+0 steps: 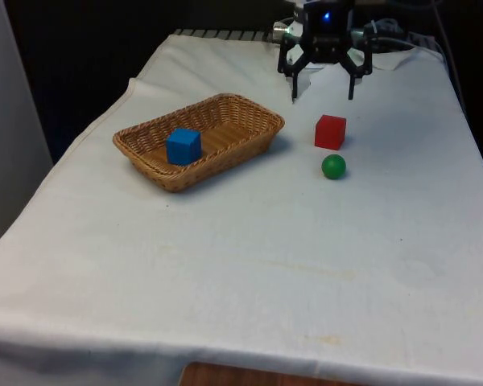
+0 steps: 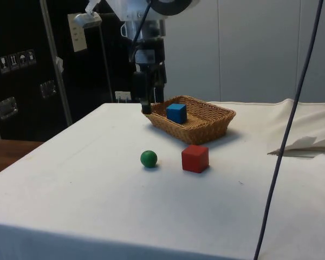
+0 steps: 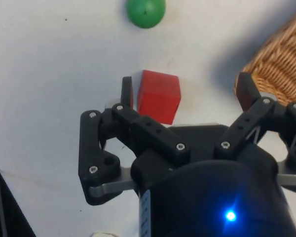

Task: Place all non-red objects into the basket.

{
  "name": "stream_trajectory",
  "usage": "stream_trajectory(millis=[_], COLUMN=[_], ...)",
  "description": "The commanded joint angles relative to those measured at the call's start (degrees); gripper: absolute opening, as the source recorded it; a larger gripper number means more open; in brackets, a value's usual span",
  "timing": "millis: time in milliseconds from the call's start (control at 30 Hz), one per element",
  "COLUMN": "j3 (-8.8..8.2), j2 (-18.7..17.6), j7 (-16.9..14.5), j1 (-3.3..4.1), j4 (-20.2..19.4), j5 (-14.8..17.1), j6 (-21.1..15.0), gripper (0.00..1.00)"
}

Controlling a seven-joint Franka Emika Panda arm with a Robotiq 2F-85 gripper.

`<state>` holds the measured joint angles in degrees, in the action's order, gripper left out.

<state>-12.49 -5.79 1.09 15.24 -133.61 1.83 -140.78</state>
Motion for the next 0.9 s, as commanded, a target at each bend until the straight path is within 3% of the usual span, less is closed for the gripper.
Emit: stream_trajectory(millis=[0,367,567,800,867], j3=[0.29,2.41,2.46,3.27,3.72], j2=[0.1,-0.1,-0.1,-1.0,-2.4], j7=[0.7,1.7,1.7,1.9,2.5], j1=[0.23,0.11,0.06,0.06,0.23], j4=[0.0,0.1,0.1,0.1,0.4], j5=[-0.2,0.1,-0.1,0.1,0.3], j6=[-0.1,-0.5,-0.5,-1.1,-2.7], gripper=[1.00,1.00,1.00,1.00,1.00])
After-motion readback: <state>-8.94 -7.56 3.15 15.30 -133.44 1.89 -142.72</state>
